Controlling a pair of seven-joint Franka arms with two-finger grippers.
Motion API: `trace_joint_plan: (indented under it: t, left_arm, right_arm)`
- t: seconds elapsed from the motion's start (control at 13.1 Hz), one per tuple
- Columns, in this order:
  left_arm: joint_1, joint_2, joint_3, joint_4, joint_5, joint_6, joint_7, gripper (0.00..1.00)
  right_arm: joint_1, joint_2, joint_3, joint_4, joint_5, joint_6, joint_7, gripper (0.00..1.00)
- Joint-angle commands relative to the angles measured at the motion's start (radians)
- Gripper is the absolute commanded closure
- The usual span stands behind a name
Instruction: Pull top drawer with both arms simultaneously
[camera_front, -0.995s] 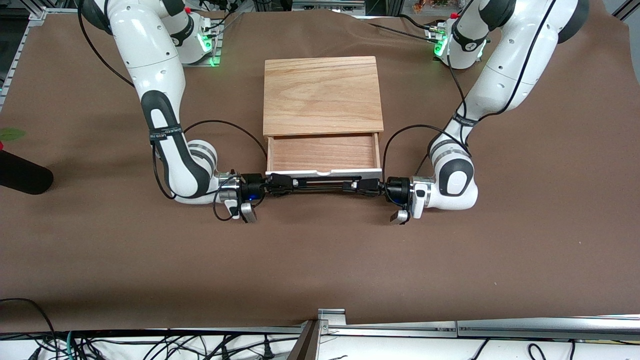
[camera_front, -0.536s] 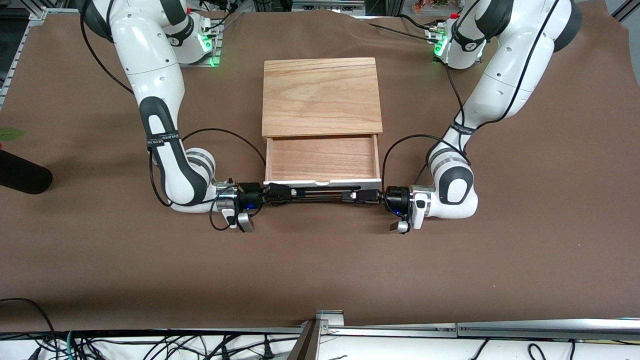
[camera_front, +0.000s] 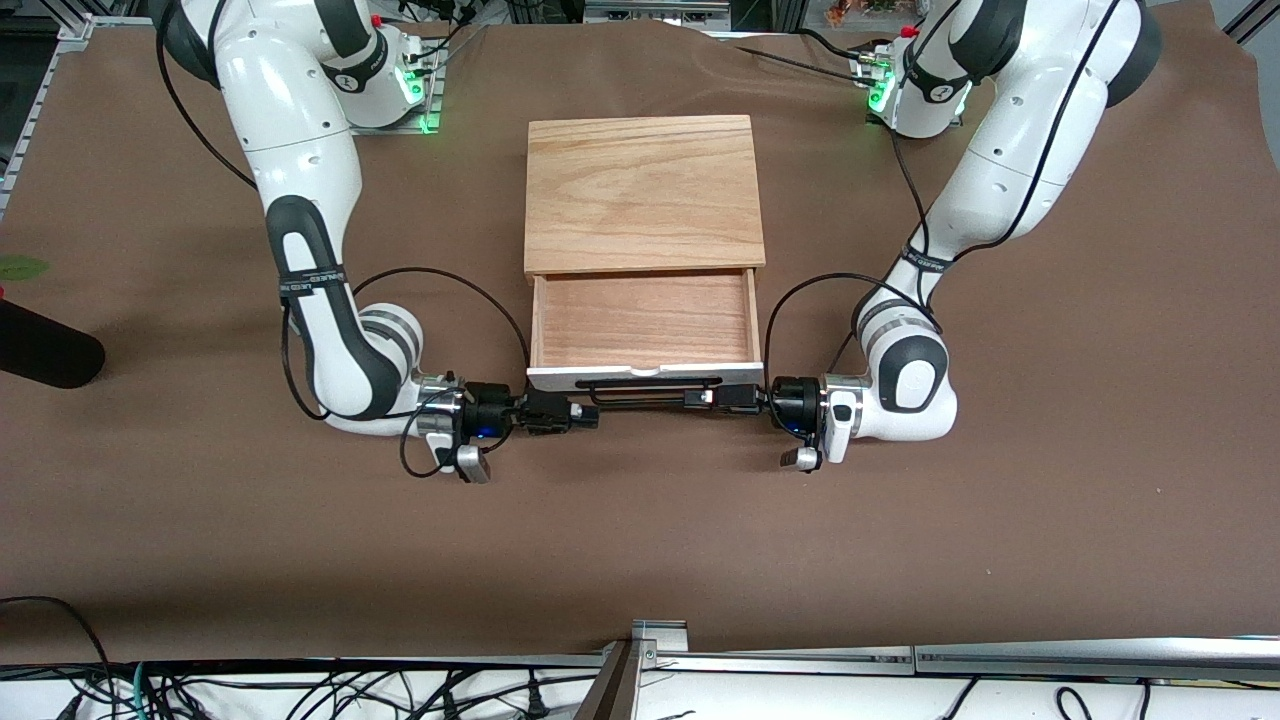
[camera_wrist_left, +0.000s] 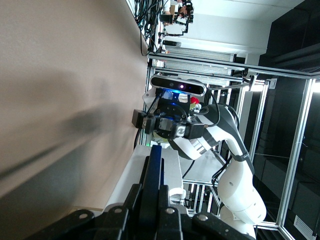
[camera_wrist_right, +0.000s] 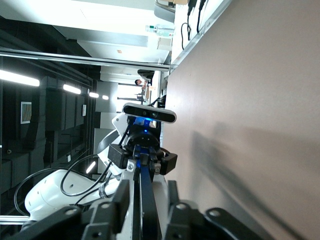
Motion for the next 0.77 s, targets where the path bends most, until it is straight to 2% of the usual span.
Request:
trace_joint_plan:
  t: [0.0,0.08,0.15,0.23,0.46,0.69]
  left_arm:
    - [-0.002,-0.005,-0.02,0.033,-0.002,-0.009,-0.063,0.01]
    - [0.0,-0.007,-0.02,0.03,-0.002,-0.009,-0.063,0.0]
    - [0.004,-0.008,-0.02,0.027,-0.001,-0.009,-0.064,0.0]
    - [0.009,-0.011,-0.02,0.024,-0.001,-0.009,-0.066,0.0]
    - [0.021,-0.018,-0.02,0.027,0.048,-0.01,-0.086,0.0]
    - [0.055,-0.041,-0.02,0.037,0.186,-0.01,-0.124,0.0]
  right_arm:
    - [0.0,0.031,0.005,0.043,0.015,0.006,0.014,0.18]
    - [0.0,0.031,0.005,0.043,0.015,0.006,0.013,0.17]
    - [0.0,0.031,0.005,0.043,0.016,0.006,0.013,0.11]
    - [0.0,0.029,0.005,0.043,0.015,0.006,0.013,0.0]
    - [-0.003,0.024,-0.01,0.043,-0.005,0.021,0.014,0.0]
    - [0.007,0.005,-0.108,0.046,-0.184,0.025,0.097,0.0]
